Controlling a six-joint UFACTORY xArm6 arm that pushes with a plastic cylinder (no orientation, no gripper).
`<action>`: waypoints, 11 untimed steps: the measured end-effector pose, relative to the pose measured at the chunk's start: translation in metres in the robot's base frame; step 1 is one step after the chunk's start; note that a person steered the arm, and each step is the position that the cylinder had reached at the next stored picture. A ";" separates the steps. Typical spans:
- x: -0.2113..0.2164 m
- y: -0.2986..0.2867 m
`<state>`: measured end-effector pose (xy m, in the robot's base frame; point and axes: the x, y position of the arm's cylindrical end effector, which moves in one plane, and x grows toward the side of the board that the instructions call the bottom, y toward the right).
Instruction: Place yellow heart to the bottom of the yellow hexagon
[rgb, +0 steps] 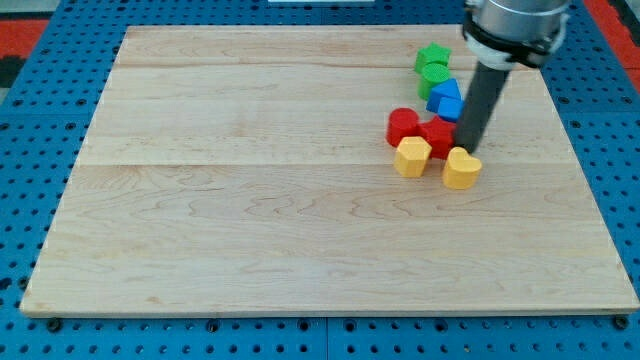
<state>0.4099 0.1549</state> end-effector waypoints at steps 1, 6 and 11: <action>-0.014 -0.007; 0.054 0.023; 0.085 -0.056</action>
